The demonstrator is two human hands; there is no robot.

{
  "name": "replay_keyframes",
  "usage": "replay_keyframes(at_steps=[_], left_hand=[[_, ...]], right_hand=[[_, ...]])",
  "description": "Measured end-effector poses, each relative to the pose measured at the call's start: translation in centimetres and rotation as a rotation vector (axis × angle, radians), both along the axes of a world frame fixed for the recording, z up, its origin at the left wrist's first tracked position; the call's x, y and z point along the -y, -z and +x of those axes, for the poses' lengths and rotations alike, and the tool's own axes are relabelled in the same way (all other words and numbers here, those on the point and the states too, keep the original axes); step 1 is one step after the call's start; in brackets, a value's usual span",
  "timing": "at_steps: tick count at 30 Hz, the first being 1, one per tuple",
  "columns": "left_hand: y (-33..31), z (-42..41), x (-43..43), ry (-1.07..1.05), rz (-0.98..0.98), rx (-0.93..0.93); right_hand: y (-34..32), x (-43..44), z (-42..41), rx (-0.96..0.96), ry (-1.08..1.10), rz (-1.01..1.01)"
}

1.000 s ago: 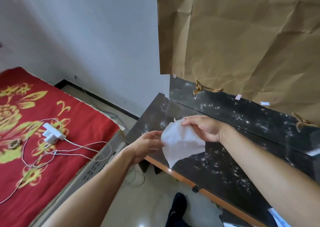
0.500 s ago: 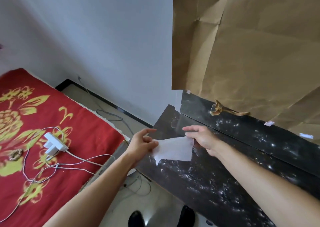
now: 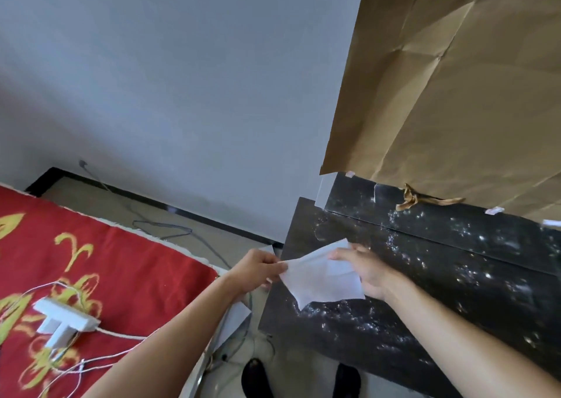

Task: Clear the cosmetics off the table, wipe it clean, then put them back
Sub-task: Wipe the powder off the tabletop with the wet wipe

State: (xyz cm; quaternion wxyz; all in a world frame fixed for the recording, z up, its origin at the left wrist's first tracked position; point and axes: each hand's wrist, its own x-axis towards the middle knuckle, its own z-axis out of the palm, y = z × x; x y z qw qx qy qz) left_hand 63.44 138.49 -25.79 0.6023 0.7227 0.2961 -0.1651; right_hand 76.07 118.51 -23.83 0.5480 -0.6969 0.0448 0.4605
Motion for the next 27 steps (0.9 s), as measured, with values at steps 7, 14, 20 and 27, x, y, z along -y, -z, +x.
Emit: replay_keyframes(at_steps=[7, 14, 20, 27], left_hand=[[7.2, -2.8, -2.2, -0.142, 0.178, -0.186], [13.9, -5.4, 0.7, -0.226, 0.153, -0.314], [16.2, -4.4, 2.7, -0.306, 0.217, -0.313], [16.9, -3.3, 3.8, -0.345, 0.324, -0.328]], right_hand=[[2.7, -3.2, 3.0, 0.344, 0.399, -0.298], [8.1, -10.5, 6.9, 1.066, -0.188, -0.349], [14.8, -9.2, 9.0, 1.154, -0.575, -0.567], [14.1, -9.1, 7.6, 1.172, -0.608, -0.487]])
